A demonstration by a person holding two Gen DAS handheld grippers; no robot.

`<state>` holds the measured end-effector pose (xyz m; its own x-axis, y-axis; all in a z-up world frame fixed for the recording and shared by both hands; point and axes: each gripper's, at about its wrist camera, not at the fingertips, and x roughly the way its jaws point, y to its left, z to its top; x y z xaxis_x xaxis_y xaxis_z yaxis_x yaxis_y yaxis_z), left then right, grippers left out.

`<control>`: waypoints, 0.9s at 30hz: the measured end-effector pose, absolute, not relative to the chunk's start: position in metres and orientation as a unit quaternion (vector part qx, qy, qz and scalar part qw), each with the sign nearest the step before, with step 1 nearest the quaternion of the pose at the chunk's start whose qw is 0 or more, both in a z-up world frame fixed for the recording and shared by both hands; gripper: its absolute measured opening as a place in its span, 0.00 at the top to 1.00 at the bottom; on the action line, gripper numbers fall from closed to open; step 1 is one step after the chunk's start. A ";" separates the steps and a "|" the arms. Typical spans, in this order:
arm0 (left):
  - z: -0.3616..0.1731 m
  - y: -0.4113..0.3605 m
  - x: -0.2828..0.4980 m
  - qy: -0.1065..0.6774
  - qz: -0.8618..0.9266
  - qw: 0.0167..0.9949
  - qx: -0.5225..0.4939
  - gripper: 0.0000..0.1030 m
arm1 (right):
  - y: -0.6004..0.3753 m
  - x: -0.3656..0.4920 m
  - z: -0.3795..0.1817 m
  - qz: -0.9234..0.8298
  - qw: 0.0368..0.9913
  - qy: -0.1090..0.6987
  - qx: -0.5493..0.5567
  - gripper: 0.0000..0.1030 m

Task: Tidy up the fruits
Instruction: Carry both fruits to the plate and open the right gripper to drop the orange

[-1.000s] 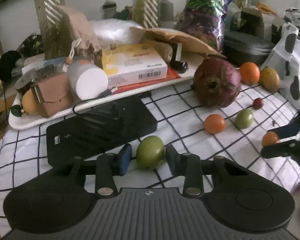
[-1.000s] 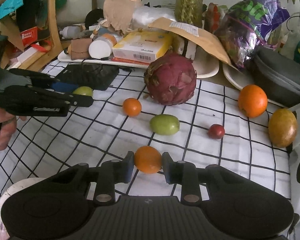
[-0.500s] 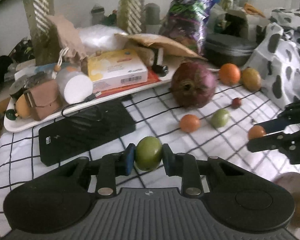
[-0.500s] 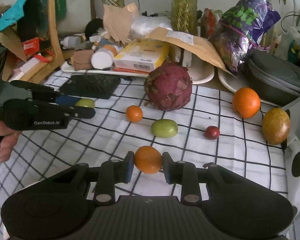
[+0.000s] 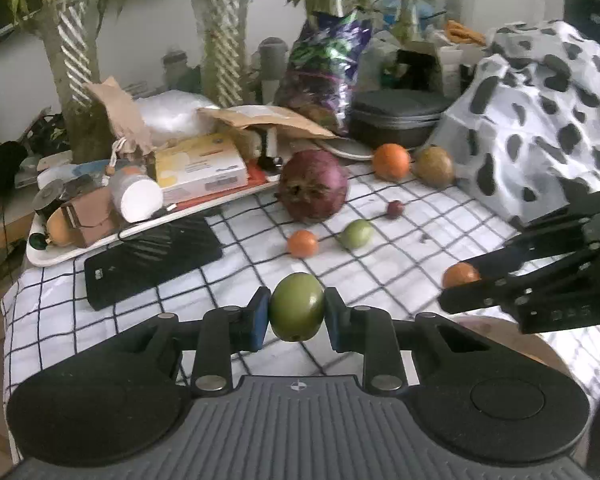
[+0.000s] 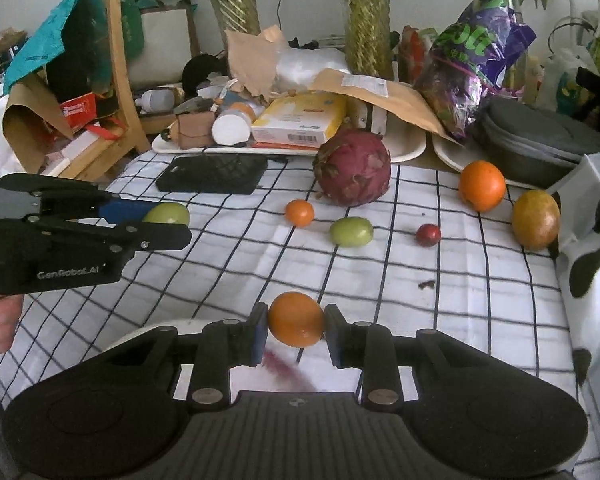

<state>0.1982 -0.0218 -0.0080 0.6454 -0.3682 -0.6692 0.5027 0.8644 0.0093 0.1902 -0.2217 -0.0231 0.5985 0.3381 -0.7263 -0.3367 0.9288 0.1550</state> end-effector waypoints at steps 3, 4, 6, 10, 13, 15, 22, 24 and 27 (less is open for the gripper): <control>-0.006 -0.024 0.186 0.345 -0.248 0.900 0.100 0.73 | -0.221 0.180 -0.023 0.191 0.892 0.409 0.002 0.70; -0.005 -0.024 0.182 0.347 -0.250 0.899 0.098 0.73 | -0.221 0.176 -0.024 0.193 0.891 0.411 0.002 0.70; -0.004 -0.024 0.175 0.348 -0.254 0.897 0.096 0.73 | -0.218 0.169 -0.025 0.196 0.888 0.416 -0.003 0.70; -0.005 -0.025 0.163 0.352 -0.260 0.893 0.099 0.73 | -0.207 0.157 -0.027 0.210 0.882 0.422 -0.014 0.70; -0.007 -0.025 0.155 0.358 -0.261 0.890 0.104 0.73 | -0.198 0.152 -0.029 0.218 0.877 0.427 -0.025 0.70; -0.008 -0.024 0.151 0.361 -0.260 0.889 0.105 0.73 | -0.193 0.152 -0.031 0.223 0.874 0.431 -0.032 0.70; -0.010 -0.020 0.139 0.369 -0.256 0.888 0.102 0.73 | -0.188 0.155 -0.038 0.211 0.872 0.440 -0.039 0.48; -0.010 -0.019 0.136 0.372 -0.254 0.887 0.100 0.73 | -0.192 0.151 -0.034 0.204 0.879 0.430 -0.032 0.37; -0.010 -0.017 0.130 0.374 -0.252 0.887 0.099 0.73 | -0.199 0.142 -0.026 0.194 0.888 0.416 -0.020 0.25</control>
<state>0.1296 -0.0166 -0.0103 0.5930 -0.3738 -0.7132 0.5215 0.8532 -0.0136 0.1418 -0.1993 -0.0260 0.5784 0.3284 -0.7467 -0.3617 0.9237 0.1260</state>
